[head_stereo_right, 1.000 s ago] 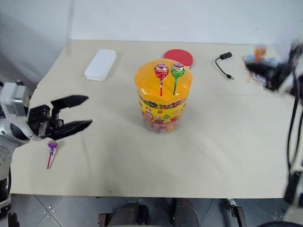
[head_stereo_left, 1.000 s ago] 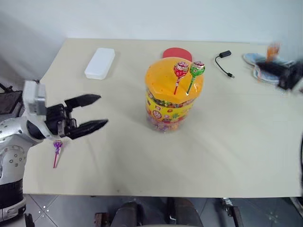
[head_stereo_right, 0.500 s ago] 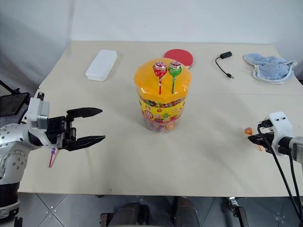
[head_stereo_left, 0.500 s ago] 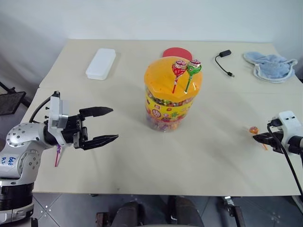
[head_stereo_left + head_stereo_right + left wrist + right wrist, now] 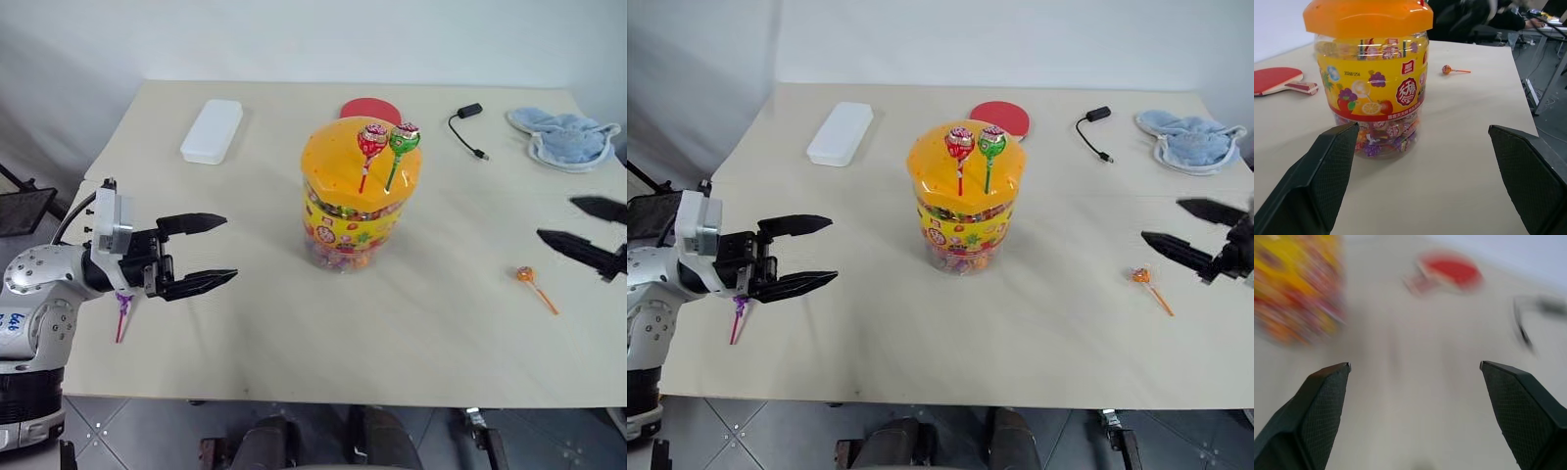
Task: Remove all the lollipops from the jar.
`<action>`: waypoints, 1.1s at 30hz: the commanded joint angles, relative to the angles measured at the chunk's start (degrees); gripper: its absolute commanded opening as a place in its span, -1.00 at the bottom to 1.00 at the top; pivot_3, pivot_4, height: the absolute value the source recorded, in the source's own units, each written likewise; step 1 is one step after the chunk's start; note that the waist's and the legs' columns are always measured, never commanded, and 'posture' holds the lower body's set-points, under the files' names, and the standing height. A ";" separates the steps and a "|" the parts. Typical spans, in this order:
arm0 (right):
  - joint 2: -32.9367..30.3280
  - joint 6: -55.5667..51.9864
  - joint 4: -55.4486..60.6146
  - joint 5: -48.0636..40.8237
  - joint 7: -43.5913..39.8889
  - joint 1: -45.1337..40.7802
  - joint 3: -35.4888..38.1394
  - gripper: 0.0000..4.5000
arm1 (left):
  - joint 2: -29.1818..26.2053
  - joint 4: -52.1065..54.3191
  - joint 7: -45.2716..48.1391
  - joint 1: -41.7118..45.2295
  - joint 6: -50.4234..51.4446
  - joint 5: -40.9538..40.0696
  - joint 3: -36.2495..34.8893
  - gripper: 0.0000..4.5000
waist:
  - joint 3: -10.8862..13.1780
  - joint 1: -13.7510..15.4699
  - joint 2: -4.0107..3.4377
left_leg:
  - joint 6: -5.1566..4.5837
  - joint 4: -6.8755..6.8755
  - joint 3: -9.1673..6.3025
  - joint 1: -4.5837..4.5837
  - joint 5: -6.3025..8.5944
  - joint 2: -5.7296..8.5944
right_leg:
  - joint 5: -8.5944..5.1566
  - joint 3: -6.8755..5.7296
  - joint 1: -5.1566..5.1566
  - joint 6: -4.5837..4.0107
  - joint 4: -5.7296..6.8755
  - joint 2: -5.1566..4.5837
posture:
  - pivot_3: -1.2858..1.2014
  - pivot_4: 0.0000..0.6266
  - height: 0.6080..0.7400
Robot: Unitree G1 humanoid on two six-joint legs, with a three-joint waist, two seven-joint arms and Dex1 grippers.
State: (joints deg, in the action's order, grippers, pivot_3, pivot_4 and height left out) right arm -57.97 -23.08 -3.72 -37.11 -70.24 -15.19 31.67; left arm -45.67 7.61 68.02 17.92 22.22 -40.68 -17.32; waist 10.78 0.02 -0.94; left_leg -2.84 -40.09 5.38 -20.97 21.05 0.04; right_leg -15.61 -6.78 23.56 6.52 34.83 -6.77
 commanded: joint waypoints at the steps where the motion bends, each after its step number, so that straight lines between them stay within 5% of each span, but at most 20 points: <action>1: 2.39 -3.38 11.53 -8.90 -0.44 -4.57 -2.80 0.98 | 0.73 -1.52 -1.78 2.80 0.88 -3.52 -3.63 1.00 | 0.00 -0.16 0.00 | 0.01 -0.02 0.01 0.01 0.00 -0.04 | 0.01 0.10 0.00 -0.02 0.02 0.01 | 0.03 -0.52 1.00; 10: 17.19 -0.29 18.54 -8.46 6.26 -17.76 -17.05 0.98 | 1.78 2.56 -3.73 0.99 3.23 -7.01 -5.61 1.00 | 0.04 0.18 0.09 | 0.07 -0.05 -0.07 -0.13 0.04 -0.02 | 0.03 0.21 0.12 -0.05 0.02 -0.02 | 0.03 -0.52 1.00; 18: 20.66 -1.00 16.41 -8.21 5.85 -22.77 -21.67 0.98 | 2.75 5.41 -6.75 0.53 4.20 -9.68 -6.99 1.00 | 0.05 -0.04 0.12 | 0.04 -0.06 -0.10 -0.16 0.04 0.04 | 0.03 0.16 0.12 -0.05 0.02 -0.06 | 0.03 -0.52 1.00; 21: 20.56 -0.39 14.74 -6.84 5.44 -23.00 -22.37 0.71 | 2.99 6.23 -7.57 -0.15 4.08 -10.06 -7.30 1.00 | 0.05 -0.10 0.12 | 0.04 -0.06 -0.09 -0.14 0.04 0.04 | 0.03 0.14 0.11 -0.05 0.03 -0.04 | 0.03 -0.52 1.00; 32: 23.11 0.23 11.10 -5.51 6.86 -25.04 -22.37 -0.98 | 3.59 8.15 -9.94 -0.90 4.16 -10.63 -6.97 1.00 | 0.05 -0.16 0.12 | 0.04 -0.06 -0.07 -0.13 0.04 0.02 | 0.03 0.15 0.12 -0.05 0.05 -0.02 | 0.03 -0.52 1.00; 33: 23.18 -0.12 10.61 -6.34 6.84 -25.29 -21.63 -0.99 | 3.60 8.12 -10.01 -0.76 4.16 -10.66 -6.85 1.00 | 0.05 -0.17 0.12 | 0.04 -0.06 -0.06 -0.13 0.04 0.02 | 0.03 0.15 0.13 -0.05 0.05 -0.02 | 0.03 -0.52 1.00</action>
State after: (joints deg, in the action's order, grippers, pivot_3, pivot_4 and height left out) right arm -34.80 -23.66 6.34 -41.81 -63.74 -39.20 7.68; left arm -41.75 13.49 58.27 17.16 26.70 -50.05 -22.65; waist 10.83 -0.15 -0.83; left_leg -2.80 -40.15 5.31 -21.11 21.08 0.06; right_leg -15.58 -6.64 23.69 6.47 34.89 -6.78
